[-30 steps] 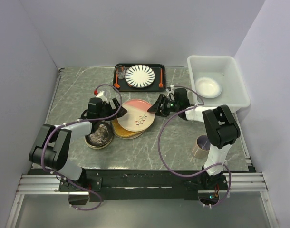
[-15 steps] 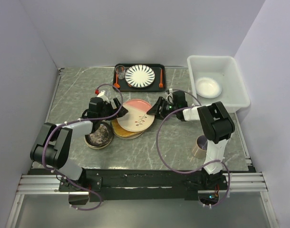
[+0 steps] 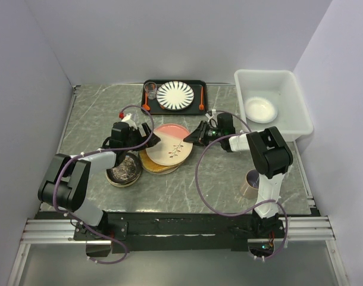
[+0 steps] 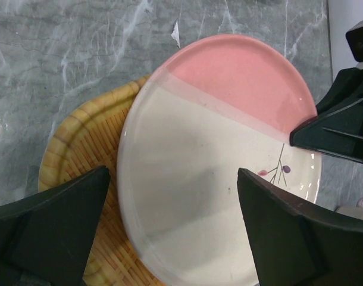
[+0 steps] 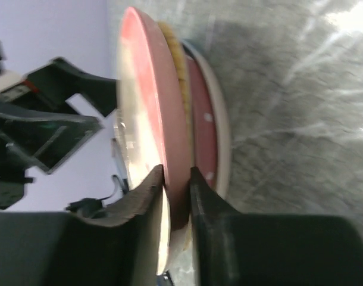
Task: Place the plates into the plastic bin on the countertop
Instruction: Pick up the plate at the center of the board.
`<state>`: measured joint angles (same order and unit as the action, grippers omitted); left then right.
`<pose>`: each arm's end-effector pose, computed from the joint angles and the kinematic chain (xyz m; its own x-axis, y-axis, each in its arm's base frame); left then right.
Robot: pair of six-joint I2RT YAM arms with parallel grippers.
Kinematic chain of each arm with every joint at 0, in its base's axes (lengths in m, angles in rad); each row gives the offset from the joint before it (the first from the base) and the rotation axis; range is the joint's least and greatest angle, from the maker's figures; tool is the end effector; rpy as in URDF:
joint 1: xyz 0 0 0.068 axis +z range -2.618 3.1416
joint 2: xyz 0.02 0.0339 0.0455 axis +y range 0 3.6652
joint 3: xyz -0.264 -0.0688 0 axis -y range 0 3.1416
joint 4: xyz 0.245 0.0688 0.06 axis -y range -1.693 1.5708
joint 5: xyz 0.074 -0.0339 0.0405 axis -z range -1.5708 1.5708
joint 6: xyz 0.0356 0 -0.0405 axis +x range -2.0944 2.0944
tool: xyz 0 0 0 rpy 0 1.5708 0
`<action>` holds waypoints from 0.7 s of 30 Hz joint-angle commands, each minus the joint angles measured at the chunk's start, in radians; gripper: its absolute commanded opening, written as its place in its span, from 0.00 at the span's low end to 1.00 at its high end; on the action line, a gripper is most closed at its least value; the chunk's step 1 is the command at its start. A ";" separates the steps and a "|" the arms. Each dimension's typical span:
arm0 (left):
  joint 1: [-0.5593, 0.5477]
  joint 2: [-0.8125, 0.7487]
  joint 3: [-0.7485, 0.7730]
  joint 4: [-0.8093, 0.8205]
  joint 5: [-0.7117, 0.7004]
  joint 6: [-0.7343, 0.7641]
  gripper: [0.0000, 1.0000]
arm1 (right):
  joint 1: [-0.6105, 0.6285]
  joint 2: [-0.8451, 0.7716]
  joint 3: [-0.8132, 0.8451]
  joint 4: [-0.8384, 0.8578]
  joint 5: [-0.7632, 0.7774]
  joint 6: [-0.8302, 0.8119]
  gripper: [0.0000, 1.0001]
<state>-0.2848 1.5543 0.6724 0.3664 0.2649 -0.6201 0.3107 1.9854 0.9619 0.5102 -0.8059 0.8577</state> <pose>0.2968 -0.0966 0.1731 -0.6696 -0.3883 -0.6331 0.1237 0.7822 -0.6106 0.3644 0.1440 0.1287 -0.9186 0.2551 -0.3019 -0.1763 0.4192 0.8906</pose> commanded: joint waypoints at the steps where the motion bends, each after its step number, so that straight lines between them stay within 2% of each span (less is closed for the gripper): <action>1: -0.001 0.027 0.009 -0.063 -0.009 0.020 0.96 | -0.009 -0.007 -0.003 0.004 0.014 -0.034 0.16; 4: -0.002 0.030 0.009 -0.064 -0.012 0.022 0.96 | -0.013 -0.017 -0.009 0.001 0.014 -0.040 0.06; 7: -0.001 0.032 0.009 -0.063 -0.015 0.022 0.96 | -0.019 -0.028 -0.014 -0.004 0.014 -0.043 0.02; 21: -0.002 -0.003 0.006 -0.069 -0.013 0.023 0.97 | -0.024 -0.059 -0.026 0.028 0.000 -0.026 0.00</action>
<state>-0.2852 1.5589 0.6743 0.3706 0.2653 -0.6205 0.2981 1.9774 0.9550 0.5545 -0.8360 0.8780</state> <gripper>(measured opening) 0.968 0.218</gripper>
